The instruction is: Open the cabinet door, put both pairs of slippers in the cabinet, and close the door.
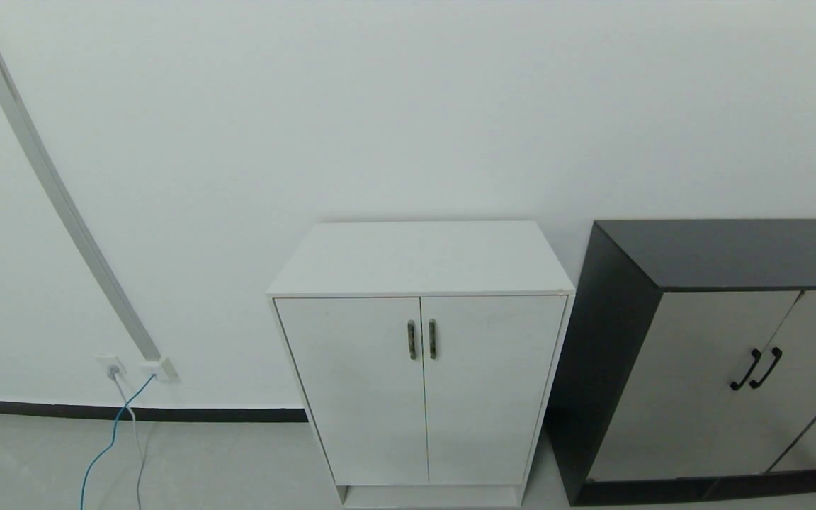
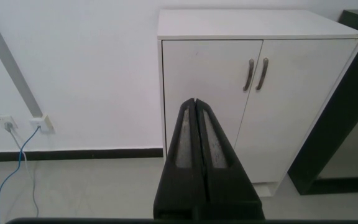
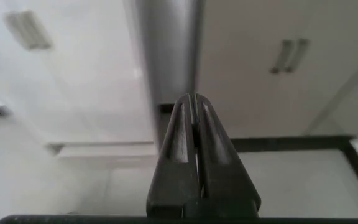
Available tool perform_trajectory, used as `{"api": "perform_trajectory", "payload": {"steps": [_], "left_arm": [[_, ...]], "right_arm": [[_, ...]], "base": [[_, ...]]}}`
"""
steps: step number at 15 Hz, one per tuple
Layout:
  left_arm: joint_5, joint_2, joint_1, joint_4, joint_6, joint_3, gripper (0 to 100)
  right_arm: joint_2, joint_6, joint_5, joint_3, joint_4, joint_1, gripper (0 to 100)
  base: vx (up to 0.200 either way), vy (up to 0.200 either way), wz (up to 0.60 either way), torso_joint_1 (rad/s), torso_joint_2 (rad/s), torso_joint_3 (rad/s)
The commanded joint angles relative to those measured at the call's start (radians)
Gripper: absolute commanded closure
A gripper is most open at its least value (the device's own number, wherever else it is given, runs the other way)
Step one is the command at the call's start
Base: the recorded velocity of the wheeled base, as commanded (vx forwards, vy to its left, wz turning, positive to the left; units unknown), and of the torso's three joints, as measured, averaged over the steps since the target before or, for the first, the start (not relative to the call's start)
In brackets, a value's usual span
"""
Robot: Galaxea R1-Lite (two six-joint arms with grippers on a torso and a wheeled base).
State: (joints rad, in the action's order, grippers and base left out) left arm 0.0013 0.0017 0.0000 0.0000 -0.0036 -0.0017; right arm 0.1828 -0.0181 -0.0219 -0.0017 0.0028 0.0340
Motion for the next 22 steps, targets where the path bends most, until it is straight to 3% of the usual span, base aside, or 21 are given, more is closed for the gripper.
{"api": "perform_trajectory", "payload": {"steps": [1,7,8,13,22], "left_arm": [[0.0,0.001,0.0,0.0,-0.001,0.0,100],[0.0,0.0,0.0,0.0,-0.001,0.0,100],[0.0,0.0,0.0,0.0,-0.001,0.0,100],[0.0,0.0,0.0,0.0,0.001,0.0,100],[-0.001,0.0,0.0,0.0,0.002,0.0,100]], "right_arm": [[-0.054,0.001,0.0,0.002,0.0,0.026,100],[-0.105,0.012,0.002,0.002,0.0,0.007,100],[-0.143,0.02,0.004,0.002,0.0,-0.051,100],[-0.181,0.095,-0.006,0.002,-0.007,-0.037,100],[-0.18,0.092,-0.049,0.002,-0.009,-0.036,100]], "base": [[0.0,0.0,0.0,0.0,0.0,0.0],[0.0,0.0,0.0,0.0,0.0,0.0],[0.0,0.0,0.0,0.0,0.0,0.0],[0.0,0.0,0.0,0.0,0.0,0.0],[0.0,0.0,0.0,0.0,0.0,0.0]]}}
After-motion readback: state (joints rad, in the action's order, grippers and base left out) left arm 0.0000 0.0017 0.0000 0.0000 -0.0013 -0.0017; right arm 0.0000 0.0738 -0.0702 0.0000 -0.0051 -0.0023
